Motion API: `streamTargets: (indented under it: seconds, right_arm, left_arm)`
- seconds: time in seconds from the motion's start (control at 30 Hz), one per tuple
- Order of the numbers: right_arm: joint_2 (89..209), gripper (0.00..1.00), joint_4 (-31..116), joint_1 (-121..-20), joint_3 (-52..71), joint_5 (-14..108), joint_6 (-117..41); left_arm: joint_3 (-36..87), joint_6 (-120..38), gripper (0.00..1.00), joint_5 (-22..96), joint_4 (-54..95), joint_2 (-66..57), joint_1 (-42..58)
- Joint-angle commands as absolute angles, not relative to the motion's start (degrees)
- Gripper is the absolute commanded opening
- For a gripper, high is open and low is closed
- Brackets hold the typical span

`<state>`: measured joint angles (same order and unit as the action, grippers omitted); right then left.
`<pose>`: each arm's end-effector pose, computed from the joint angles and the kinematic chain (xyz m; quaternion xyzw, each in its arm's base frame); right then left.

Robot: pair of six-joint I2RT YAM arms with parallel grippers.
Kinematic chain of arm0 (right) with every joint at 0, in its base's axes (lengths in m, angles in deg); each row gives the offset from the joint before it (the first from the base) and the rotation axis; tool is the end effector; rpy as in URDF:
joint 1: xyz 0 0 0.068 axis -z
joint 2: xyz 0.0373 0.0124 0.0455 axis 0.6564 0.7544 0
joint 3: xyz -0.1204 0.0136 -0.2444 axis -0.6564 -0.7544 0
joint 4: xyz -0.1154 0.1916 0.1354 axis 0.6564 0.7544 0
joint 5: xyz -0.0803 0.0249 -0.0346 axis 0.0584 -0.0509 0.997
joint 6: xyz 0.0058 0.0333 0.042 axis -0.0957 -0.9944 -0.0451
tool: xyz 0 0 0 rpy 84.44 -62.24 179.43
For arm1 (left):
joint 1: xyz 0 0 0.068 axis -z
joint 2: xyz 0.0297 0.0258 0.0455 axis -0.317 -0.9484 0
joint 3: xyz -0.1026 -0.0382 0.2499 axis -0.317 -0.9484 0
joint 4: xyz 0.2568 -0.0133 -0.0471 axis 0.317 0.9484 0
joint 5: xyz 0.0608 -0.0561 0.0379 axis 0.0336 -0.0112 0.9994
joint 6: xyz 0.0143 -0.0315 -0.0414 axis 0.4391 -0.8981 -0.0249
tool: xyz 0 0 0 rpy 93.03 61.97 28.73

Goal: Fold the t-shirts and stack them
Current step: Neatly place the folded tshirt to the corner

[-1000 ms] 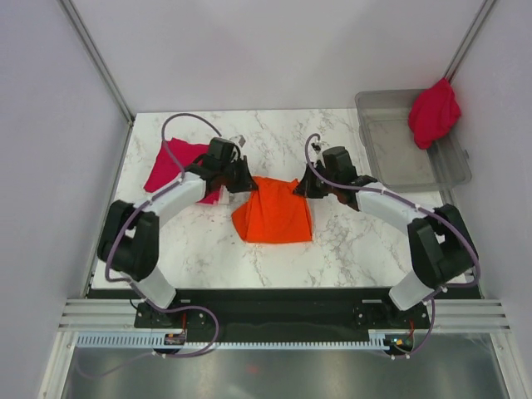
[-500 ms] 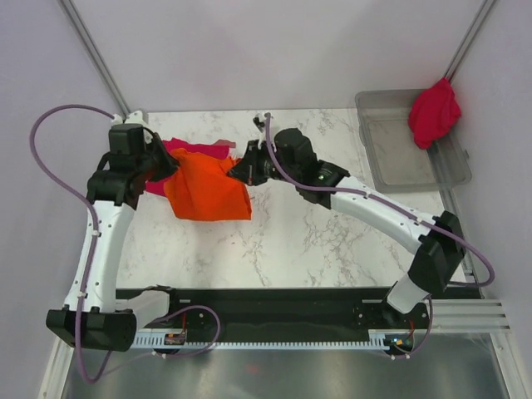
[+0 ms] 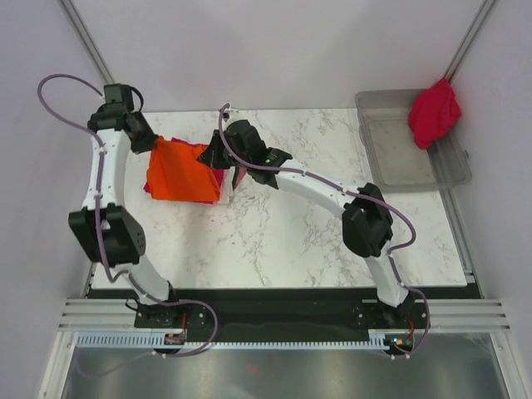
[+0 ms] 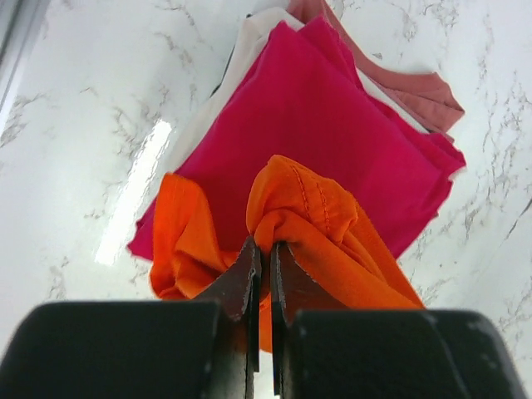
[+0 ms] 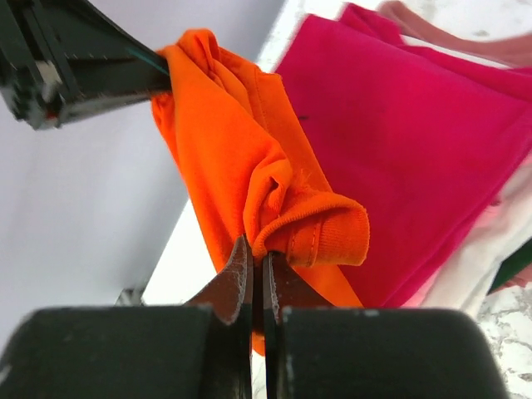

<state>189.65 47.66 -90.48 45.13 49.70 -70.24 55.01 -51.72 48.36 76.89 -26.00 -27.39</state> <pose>0.3333 0.3940 0.3196 -0.0975 0.7956 0.4398 0.4050 0.3584 0.0580 0.3706 -0.2608 0.9022 -0.0161 0.3431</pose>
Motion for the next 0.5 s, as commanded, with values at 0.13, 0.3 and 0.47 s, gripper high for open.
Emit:
streamTargets:
  seconds: [0.13,0.3,0.47]
  right_arm:
    - [202.42,0.02,44.17,-87.7,52.41,58.86,-78.27]
    - [208.41,0.98,48.08,-83.75,60.37,67.74,-81.28]
    - [202.3,0.97,48.48,-83.57,57.55,65.29,-73.89]
  left_arm:
    - [80.66,-50.27,0.02,49.5,76.38,-51.65,-28.59]
    - [92.05,-53.16,0.53,43.4,76.2,-61.98,-27.37]
    - [87.84,-53.52,0.69,48.43,75.32,-54.55,-27.18]
